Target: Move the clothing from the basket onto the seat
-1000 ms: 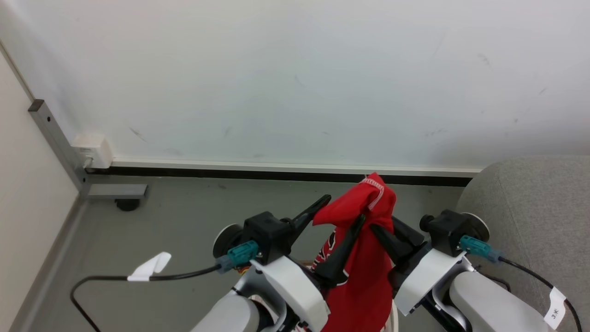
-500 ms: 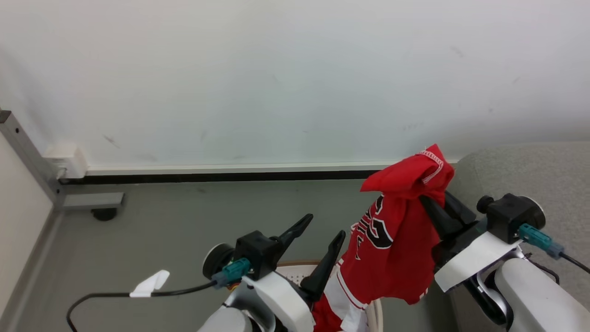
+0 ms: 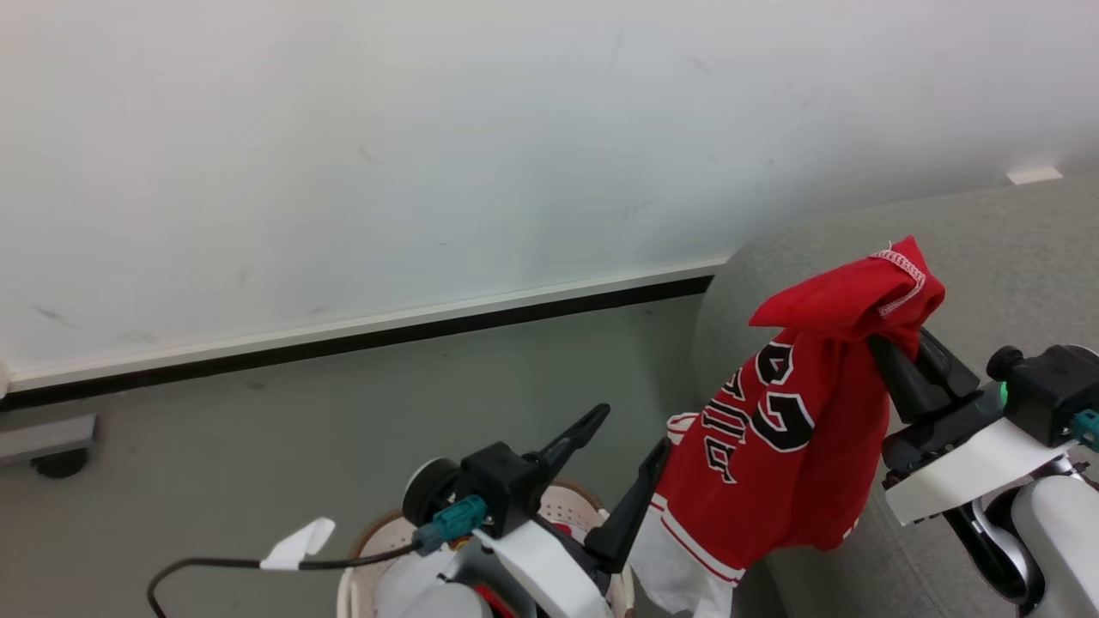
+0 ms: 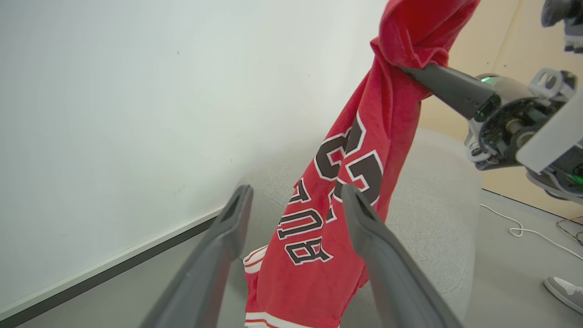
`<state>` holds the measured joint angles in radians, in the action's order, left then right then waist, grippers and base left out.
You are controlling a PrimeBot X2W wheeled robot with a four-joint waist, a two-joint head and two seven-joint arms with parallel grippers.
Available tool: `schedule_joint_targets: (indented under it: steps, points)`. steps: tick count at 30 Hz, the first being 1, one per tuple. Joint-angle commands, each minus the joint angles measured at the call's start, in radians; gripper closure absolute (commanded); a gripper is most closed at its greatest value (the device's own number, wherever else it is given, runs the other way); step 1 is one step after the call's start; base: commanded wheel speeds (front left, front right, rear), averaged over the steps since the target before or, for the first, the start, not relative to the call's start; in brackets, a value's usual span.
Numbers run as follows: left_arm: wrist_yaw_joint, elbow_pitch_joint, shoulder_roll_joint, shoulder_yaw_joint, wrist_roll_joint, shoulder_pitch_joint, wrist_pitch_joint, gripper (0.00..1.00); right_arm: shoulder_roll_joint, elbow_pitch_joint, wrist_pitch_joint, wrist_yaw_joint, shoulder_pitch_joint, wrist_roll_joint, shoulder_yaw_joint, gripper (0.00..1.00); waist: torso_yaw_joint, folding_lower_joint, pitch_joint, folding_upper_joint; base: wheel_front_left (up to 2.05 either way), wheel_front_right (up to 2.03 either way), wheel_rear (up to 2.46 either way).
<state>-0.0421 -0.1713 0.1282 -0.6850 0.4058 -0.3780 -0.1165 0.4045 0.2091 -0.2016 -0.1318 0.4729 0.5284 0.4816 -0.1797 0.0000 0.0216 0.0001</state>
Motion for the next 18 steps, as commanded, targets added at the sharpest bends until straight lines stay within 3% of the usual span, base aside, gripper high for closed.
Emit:
schedule_joint_targets:
  steps: [1, 10, 18]
  points:
    - [-0.002, 0.001, -0.003, -0.006, 0.0, 0.012, -0.008, 0.0, 0.007, -0.02, 0.008, 0.002, -0.019, -0.01, -0.018, 1.0, -0.059, 0.0, -0.02, -0.0001, 0.0, 0.0, 0.0]
    - [-0.016, 0.009, -0.015, -0.058, -0.023, -0.008, -0.012, 0.0, -0.006, -0.139, 0.065, 0.002, -0.072, -0.015, -0.158, 1.0, -0.155, 0.0, -0.08, -0.0001, 0.0, 0.0, 0.0]
    - [-0.035, 0.061, 0.034, -0.066, -0.061, -0.084, 0.003, 0.0, 0.035, -0.166, 0.157, 0.002, 0.088, -0.009, -0.286, 1.0, -0.138, 0.0, -0.275, -0.0001, 0.0, 0.0, 0.0]
